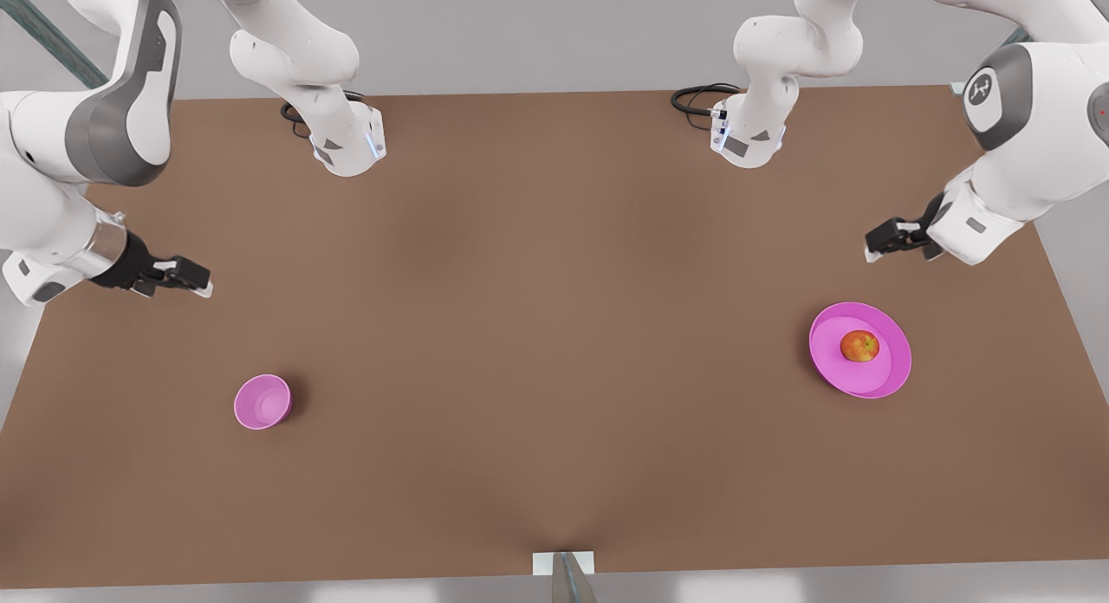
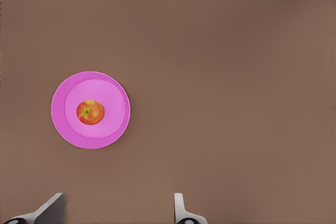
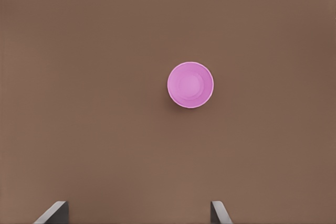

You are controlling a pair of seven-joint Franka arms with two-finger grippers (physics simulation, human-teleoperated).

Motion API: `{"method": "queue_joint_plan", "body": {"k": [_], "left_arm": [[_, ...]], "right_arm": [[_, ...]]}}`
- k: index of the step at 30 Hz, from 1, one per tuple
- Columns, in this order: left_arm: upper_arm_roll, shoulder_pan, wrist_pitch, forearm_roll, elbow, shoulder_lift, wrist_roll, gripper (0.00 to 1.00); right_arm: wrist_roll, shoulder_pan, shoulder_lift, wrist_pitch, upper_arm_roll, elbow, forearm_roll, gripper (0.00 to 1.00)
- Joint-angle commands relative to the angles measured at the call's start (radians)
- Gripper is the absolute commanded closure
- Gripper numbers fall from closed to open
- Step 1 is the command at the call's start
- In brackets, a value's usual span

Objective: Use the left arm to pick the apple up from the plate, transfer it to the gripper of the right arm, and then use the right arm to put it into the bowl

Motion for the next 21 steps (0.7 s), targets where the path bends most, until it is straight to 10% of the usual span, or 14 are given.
{"method": "queue_joint_plan", "body": {"k": [1, 11, 21], "left_arm": [[0.0, 0.012, 0.056, 0.002, 0.0, 0.002, 0.03, 0.0], [0.006, 0.174, 0.751, -0.087, -0.408, 0.238, 0.097, 0.0], [0.007, 0.251, 0.921, -0.097, -0.501, 0.355, 0.344, 0.0]], "right_arm": [[-0.015, -0.006, -0.001, 0.032, 0.0, 0.0, 0.001, 0.0], [-0.009, -0.001, 0.001, 0.043, 0.004, 0.0, 0.001, 0.0], [-0.014, -0.004, 0.002, 0.043, 0.004, 0.0, 0.001, 0.0]]}}
